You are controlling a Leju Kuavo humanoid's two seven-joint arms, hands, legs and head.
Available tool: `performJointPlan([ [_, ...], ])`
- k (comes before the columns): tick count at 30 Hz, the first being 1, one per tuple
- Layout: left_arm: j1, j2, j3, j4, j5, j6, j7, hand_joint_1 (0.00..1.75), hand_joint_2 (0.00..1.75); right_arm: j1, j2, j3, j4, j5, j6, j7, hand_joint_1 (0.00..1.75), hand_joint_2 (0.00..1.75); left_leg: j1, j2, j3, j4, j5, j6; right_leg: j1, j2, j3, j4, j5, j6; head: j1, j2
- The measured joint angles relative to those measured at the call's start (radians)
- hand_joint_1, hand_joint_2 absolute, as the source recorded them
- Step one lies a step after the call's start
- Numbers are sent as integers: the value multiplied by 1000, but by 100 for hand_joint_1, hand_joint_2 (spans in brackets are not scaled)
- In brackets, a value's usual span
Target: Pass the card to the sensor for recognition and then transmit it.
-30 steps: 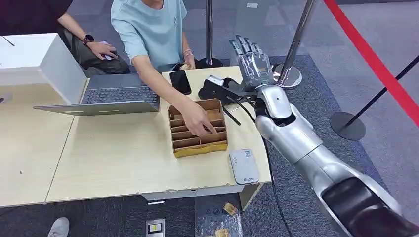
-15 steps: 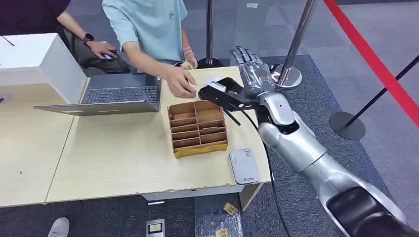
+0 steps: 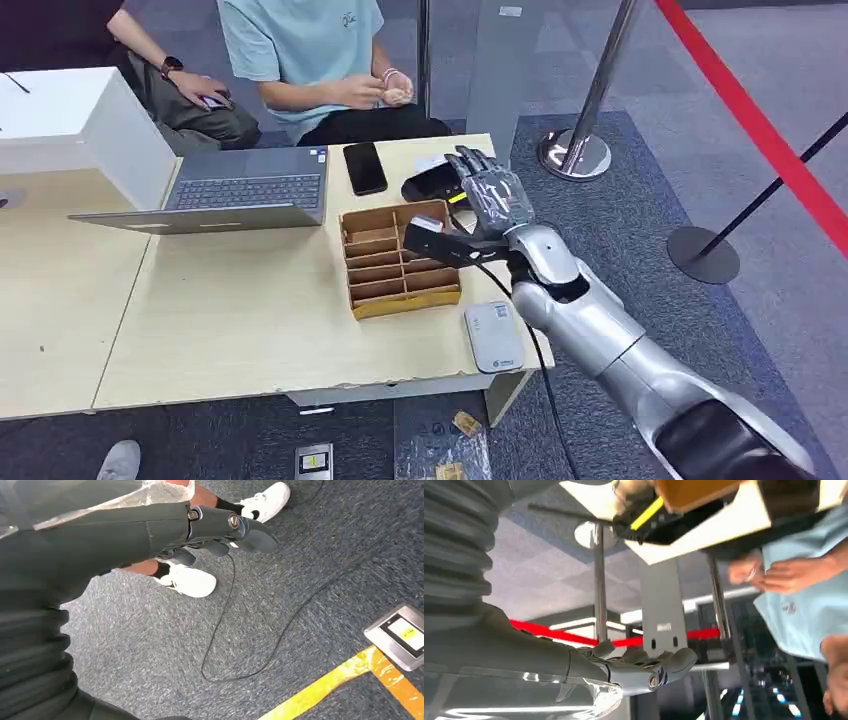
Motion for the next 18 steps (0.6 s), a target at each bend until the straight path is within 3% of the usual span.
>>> performJointPlan([
  [1, 1, 0, 0, 0, 1, 0, 0, 0, 175, 1, 1, 2, 8, 0, 2, -2, 103, 175, 0, 0, 0, 0, 0, 0, 0, 0, 0, 0, 0, 0, 0, 0],
  [2, 2, 0, 0, 0, 1, 0, 0, 0, 175, 3, 2, 4, 16, -2, 2, -7, 119, 175, 0, 0, 0, 0, 0, 0, 0, 0, 0, 0, 0, 0, 0, 0],
  [6, 7, 0, 0, 0, 2, 0, 1, 0, 175, 9, 4, 13, 37, -6, 2, -11, 112, 175, 0, 0, 0, 0, 0, 0, 0, 0, 0, 0, 0, 0, 0, 0],
  [7, 8, 0, 0, 0, 2, 0, 2, 0, 175, 10, 5, 16, 45, -7, 2, -12, 120, 175, 0, 0, 0, 0, 0, 0, 0, 0, 0, 0, 0, 0, 0, 0],
  [8, 8, 0, 0, 0, 2, -1, 2, 0, 175, 10, 6, 19, 52, -8, 2, -14, 141, 175, 0, 0, 0, 0, 0, 0, 0, 0, 0, 0, 0, 0, 0, 0],
  [10, 9, 0, 0, 0, 2, -1, 2, 0, 175, 10, 10, 25, 65, -7, 1, -23, 152, 175, 0, 0, 0, 0, 0, 0, 0, 0, 0, 0, 0, 0, 0, 0],
  [13, 9, 0, 0, 0, 2, -1, 2, 0, 175, 10, 13, 27, 77, -7, 0, -28, 106, 175, 0, 0, 0, 0, 0, 0, 0, 0, 0, 0, 0, 0, 0, 0],
  [15, 10, 0, 0, 0, 2, -1, 2, 0, 175, 11, 16, 27, 85, -7, 0, -28, 110, 175, 0, 0, 0, 0, 0, 0, 0, 0, 0, 0, 0, 0, 0, 0],
  [16, 10, 0, 0, 0, 2, -1, 1, 0, 175, 11, 17, 28, 89, -8, 0, -29, 126, 175, 0, 0, 0, 0, 0, 0, 0, 0, 0, 0, 0, 0, 0, 0],
  [18, 9, -2, 0, 0, 2, -1, 0, 0, 175, 11, 22, 29, 98, -12, 0, -34, 133, 175, 0, 0, 0, 0, 0, 0, 0, 0, 0, 0, 0, 0, 0, 0],
])
